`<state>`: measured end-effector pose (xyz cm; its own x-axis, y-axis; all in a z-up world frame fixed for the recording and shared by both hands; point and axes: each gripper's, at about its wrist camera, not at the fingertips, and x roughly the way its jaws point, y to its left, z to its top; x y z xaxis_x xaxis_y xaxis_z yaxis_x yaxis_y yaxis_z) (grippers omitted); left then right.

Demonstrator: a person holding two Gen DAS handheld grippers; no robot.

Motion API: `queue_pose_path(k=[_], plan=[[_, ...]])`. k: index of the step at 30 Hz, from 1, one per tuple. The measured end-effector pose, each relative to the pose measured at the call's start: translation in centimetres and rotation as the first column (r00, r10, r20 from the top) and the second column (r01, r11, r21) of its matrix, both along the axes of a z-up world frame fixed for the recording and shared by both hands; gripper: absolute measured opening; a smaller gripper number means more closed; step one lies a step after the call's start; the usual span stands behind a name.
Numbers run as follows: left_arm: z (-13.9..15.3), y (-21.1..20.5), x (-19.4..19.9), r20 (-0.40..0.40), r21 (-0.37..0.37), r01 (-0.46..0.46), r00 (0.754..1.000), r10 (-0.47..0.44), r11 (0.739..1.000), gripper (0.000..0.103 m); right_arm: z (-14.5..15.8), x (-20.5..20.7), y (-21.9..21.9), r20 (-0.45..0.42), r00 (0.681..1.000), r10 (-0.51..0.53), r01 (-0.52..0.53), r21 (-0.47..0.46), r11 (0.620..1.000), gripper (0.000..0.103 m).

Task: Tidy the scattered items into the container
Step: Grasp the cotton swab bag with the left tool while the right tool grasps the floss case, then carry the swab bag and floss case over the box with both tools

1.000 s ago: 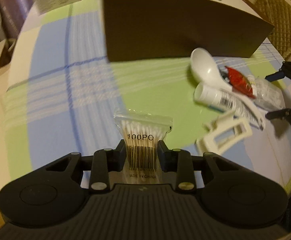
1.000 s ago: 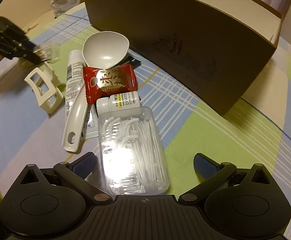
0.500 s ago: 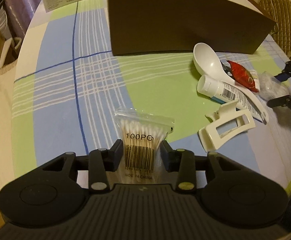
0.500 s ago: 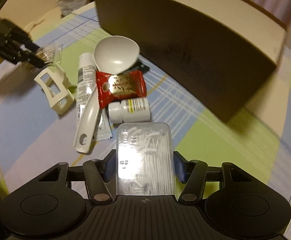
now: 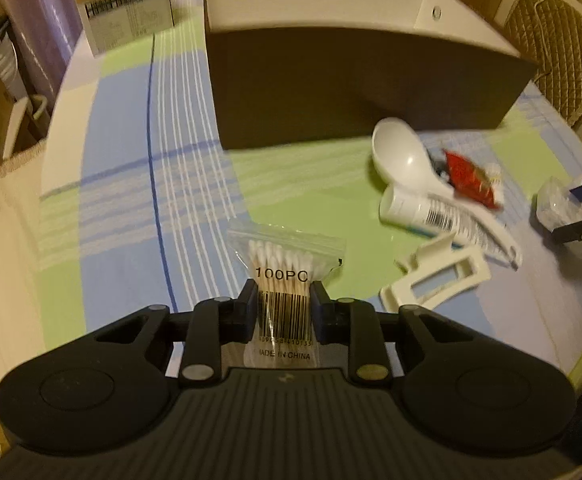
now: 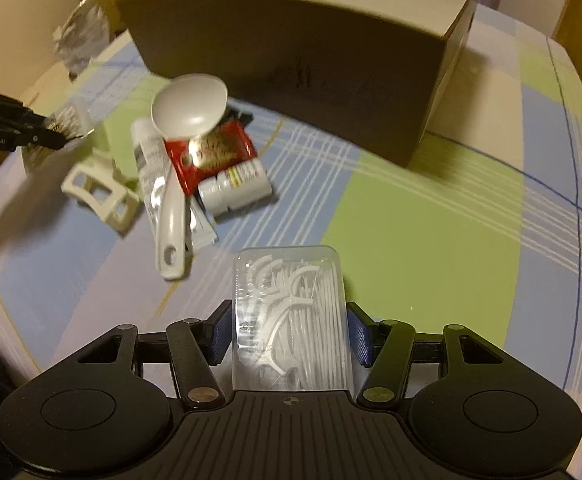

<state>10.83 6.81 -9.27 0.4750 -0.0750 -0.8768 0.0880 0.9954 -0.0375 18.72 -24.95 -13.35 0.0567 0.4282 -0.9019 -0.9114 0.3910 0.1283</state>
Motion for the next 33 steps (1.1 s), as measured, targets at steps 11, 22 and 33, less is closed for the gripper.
queue_pose_path(k=[11, 22, 33], plan=[[6.1, 0.2, 2.7, 0.160, 0.025, 0.052, 0.985, -0.055, 0.998, 0.022, 5.8, 2.4, 3.3, 0.012, 1.000, 0.018, -0.019, 0.127, 0.992, 0.060], [9.3, -0.5, 5.8, 0.247, 0.048, 0.108, 0.962, -0.116, 0.993, 0.022, 10.0, 3.9, 6.6, 0.070, 0.995, 0.071, -0.085, 0.224, 0.971, 0.060], [11.3, -2.3, 9.6, 0.306, 0.078, 0.165, 0.935, -0.182, 0.983, 0.022, 12.7, 5.6, 8.9, 0.148, 0.985, 0.085, -0.126, 0.292, 0.948, 0.060]])
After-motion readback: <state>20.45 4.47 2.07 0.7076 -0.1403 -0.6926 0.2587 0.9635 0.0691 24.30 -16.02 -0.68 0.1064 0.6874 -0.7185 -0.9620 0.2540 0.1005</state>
